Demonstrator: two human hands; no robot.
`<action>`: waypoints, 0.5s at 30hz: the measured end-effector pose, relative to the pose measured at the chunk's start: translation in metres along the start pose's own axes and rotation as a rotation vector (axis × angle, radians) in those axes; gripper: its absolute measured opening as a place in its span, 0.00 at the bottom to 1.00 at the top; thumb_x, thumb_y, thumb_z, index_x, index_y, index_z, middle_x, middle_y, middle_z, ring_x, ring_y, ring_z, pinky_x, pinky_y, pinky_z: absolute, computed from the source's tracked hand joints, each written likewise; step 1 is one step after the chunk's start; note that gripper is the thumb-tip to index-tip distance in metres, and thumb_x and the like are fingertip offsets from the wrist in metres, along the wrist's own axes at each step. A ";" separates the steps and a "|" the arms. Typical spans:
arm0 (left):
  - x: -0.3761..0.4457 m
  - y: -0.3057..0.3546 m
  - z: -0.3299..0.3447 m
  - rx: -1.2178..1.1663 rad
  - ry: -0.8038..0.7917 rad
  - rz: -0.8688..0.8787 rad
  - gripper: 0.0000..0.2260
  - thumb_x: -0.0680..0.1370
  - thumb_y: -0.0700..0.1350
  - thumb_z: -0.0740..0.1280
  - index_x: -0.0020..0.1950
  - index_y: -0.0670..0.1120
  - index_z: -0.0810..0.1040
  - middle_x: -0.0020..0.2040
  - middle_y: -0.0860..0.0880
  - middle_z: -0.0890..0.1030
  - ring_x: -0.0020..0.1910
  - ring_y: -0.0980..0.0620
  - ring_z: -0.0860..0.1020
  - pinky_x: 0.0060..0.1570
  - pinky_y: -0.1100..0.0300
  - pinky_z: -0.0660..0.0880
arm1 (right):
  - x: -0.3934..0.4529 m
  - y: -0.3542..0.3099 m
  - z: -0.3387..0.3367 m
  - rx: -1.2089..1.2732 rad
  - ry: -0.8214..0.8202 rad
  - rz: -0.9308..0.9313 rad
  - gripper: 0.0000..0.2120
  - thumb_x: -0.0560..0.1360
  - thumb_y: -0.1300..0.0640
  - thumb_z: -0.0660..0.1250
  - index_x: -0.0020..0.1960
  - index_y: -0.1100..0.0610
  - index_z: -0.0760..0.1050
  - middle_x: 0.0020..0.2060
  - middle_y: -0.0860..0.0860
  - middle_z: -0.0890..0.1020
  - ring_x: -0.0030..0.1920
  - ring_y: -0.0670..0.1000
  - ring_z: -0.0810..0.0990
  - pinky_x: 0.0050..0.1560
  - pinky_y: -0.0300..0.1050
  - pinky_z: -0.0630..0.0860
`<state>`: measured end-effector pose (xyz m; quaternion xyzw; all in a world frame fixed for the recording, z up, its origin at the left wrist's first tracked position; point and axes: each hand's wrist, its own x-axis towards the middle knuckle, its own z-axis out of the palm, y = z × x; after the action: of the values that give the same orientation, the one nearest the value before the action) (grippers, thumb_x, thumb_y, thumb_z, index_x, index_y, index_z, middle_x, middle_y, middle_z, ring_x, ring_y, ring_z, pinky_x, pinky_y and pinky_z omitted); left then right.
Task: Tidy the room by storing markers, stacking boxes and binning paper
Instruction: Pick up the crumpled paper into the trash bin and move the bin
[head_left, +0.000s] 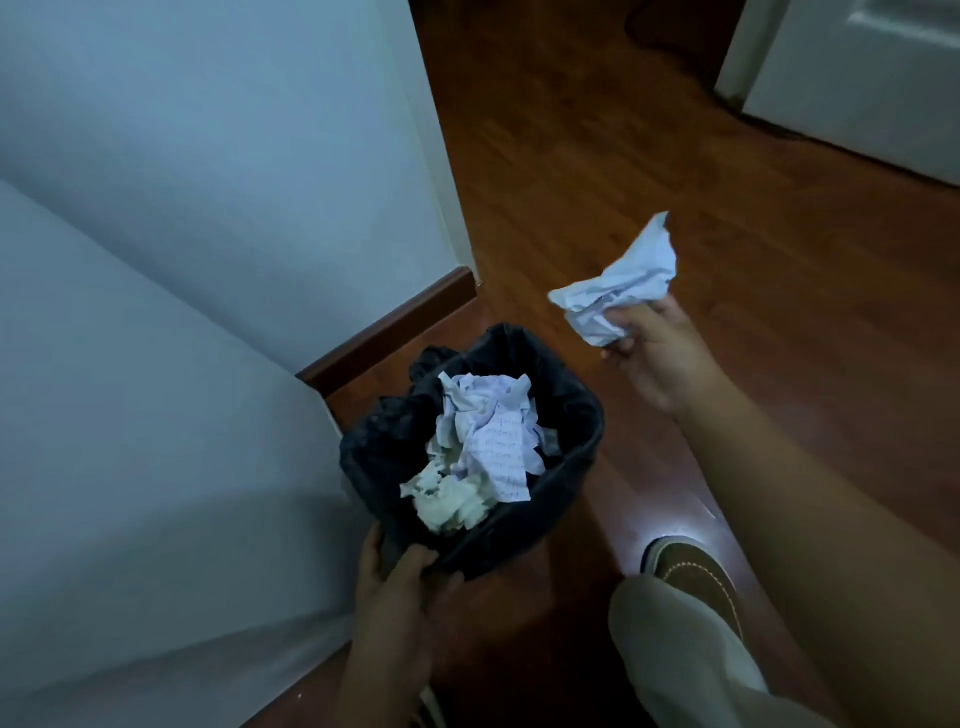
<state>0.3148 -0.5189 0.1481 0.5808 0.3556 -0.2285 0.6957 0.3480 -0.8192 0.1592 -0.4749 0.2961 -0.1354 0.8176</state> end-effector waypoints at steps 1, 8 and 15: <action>-0.006 0.003 -0.004 -0.013 0.003 -0.003 0.28 0.76 0.28 0.62 0.72 0.50 0.68 0.55 0.49 0.79 0.48 0.47 0.79 0.34 0.56 0.79 | -0.018 -0.002 0.010 -0.050 -0.071 -0.030 0.14 0.74 0.69 0.62 0.50 0.51 0.76 0.37 0.48 0.84 0.34 0.46 0.81 0.36 0.41 0.75; -0.036 -0.028 -0.038 0.000 0.056 -0.105 0.30 0.75 0.24 0.58 0.71 0.51 0.67 0.66 0.43 0.71 0.56 0.40 0.73 0.39 0.51 0.76 | -0.125 0.013 0.010 -0.639 -0.206 -0.111 0.23 0.66 0.52 0.69 0.59 0.36 0.73 0.58 0.45 0.80 0.52 0.46 0.81 0.54 0.45 0.77; -0.117 -0.045 -0.112 0.014 -0.001 -0.112 0.32 0.76 0.24 0.58 0.75 0.48 0.64 0.64 0.43 0.72 0.59 0.41 0.73 0.53 0.47 0.76 | -0.248 0.026 -0.007 -1.076 -0.234 -0.021 0.22 0.73 0.59 0.67 0.64 0.42 0.74 0.29 0.48 0.72 0.29 0.47 0.69 0.32 0.37 0.66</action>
<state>0.1811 -0.4309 0.2000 0.5648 0.3857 -0.2699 0.6778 0.1462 -0.6863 0.2224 -0.8406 0.2262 0.0807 0.4855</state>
